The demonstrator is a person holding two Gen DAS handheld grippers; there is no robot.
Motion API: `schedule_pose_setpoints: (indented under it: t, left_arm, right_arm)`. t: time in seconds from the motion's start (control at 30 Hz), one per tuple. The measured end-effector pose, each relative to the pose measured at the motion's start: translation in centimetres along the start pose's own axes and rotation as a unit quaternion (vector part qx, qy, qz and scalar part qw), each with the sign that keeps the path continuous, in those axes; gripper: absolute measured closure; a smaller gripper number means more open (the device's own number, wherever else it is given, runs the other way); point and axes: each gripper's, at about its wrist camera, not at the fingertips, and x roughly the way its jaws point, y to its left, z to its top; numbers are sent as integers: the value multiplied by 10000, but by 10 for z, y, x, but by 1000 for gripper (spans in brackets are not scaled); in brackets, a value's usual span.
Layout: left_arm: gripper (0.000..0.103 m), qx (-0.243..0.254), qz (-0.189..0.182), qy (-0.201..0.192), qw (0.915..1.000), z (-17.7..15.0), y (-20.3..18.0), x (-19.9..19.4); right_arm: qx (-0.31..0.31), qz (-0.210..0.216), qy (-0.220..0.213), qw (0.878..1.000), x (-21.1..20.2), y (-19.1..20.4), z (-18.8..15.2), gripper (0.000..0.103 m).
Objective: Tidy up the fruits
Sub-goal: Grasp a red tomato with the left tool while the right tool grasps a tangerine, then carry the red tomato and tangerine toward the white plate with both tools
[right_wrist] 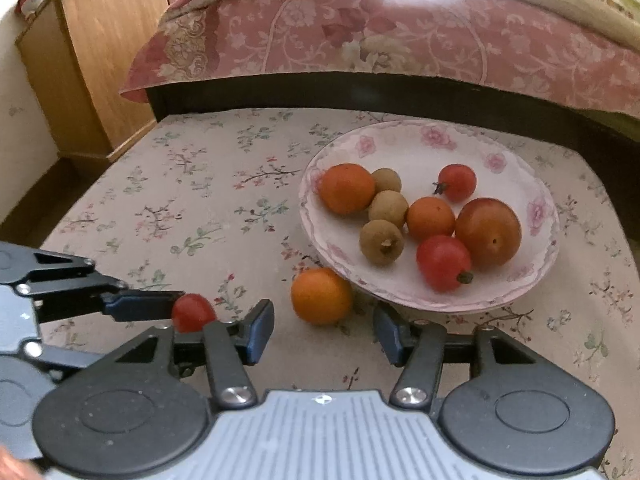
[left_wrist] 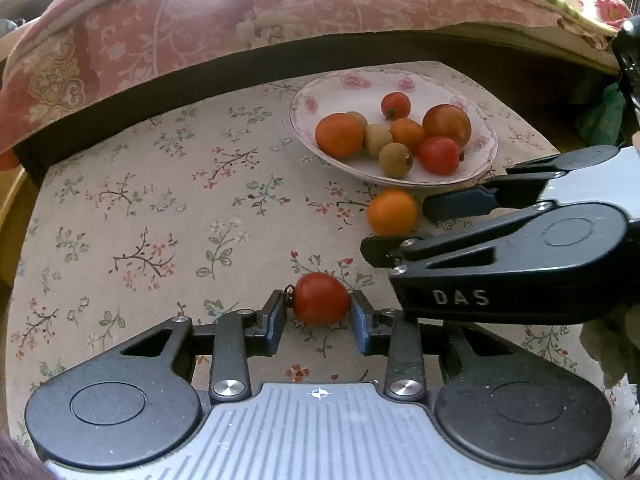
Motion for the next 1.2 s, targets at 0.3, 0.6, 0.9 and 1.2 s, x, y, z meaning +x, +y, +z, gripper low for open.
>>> schedule_pose_setpoints:
  t: [0.3, 0.6, 0.9, 1.2]
  left_arm:
    - [60, -46, -59, -20, 10000, -2, 3, -1]
    - [61, -141, -95, -21, 9999, -1, 1, -1]
    - [63, 139, -246, 25, 9996, 0, -28, 0]
    - [66, 441, -241, 81, 9987, 1, -53, 0]
  right_arm:
    - [82, -166, 26, 9998, 4, 3, 5, 69]
    - [-165, -301, 266, 9991, -26, -7, -10, 69]
    - [-125, -566, 514, 9970, -55, -26, -36, 69]
    - [-35, -697, 611, 9957, -69, -40, -44, 69]
